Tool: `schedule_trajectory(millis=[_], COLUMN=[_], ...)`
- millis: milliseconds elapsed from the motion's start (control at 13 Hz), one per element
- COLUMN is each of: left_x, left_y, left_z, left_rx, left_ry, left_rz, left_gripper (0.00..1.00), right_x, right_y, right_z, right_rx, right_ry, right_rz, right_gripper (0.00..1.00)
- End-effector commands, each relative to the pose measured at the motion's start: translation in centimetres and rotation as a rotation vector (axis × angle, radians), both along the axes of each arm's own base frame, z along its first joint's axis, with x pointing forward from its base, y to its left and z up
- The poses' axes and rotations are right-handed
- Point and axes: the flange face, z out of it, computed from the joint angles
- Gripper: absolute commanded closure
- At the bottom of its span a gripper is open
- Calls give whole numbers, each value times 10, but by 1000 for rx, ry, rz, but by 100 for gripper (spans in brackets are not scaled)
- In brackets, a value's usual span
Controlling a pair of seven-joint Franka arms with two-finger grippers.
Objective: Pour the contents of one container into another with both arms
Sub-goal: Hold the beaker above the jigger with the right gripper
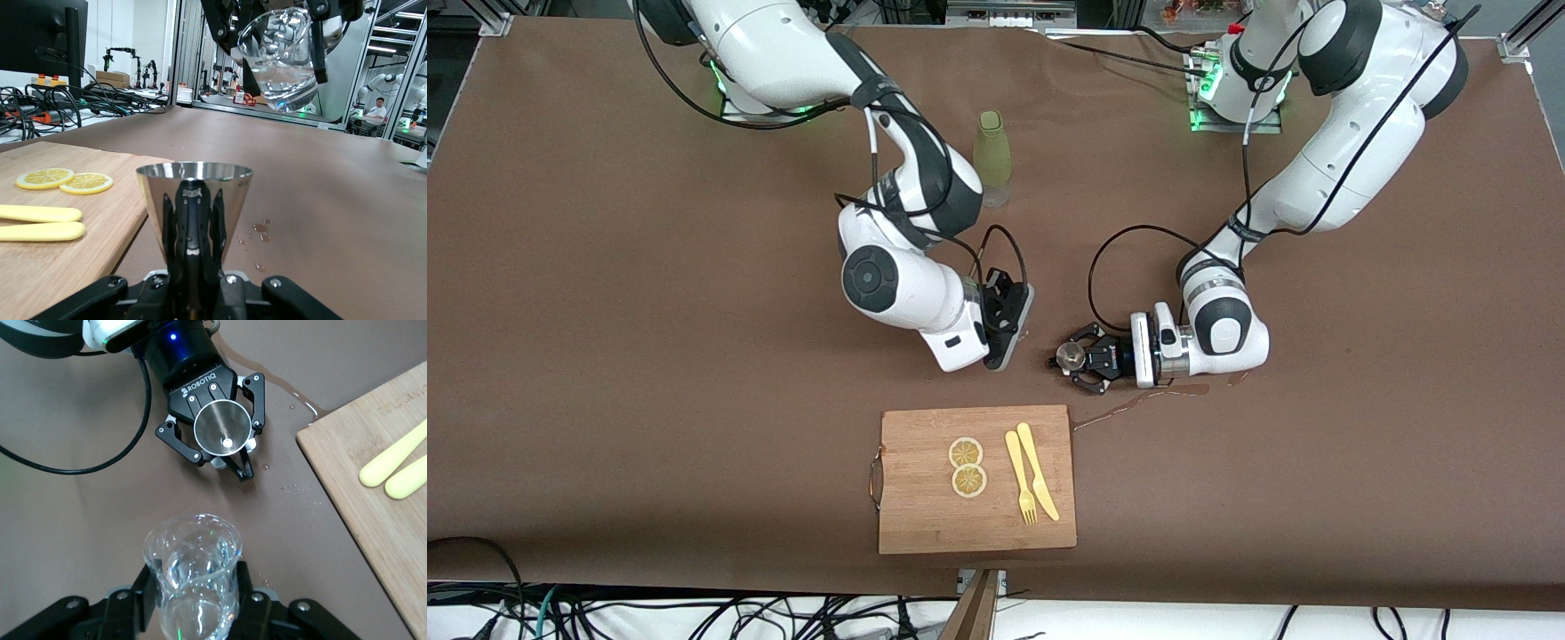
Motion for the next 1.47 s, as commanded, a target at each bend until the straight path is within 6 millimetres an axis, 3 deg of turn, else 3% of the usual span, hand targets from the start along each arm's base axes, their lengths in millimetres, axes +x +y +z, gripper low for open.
schedule_trajectory(millis=[0, 154, 695, 1235, 1389], left_x=[5, 3, 1, -8, -17], left_y=[-13, -23, -30, -31, -40], left_z=[4, 7, 11, 2, -1], left_rx=[-8, -14, -12, -6, -9], left_ry=[-17, -20, -95, -157, -149], left_rz=[13, -1, -22, -47, -62], left_gripper=[100, 100, 100, 100, 100], right_x=[-8, -15, -41, -30, -25], right_y=[17, 27, 55, 44, 39], right_z=[9, 9, 7, 9, 8], right_rx=[-28, -50, -171, -182, -202], right_ry=[-45, -71, -129, -142, -165], right_rz=[-36, -47, -75, -93, -97], right_gripper=[81, 81, 81, 81, 81])
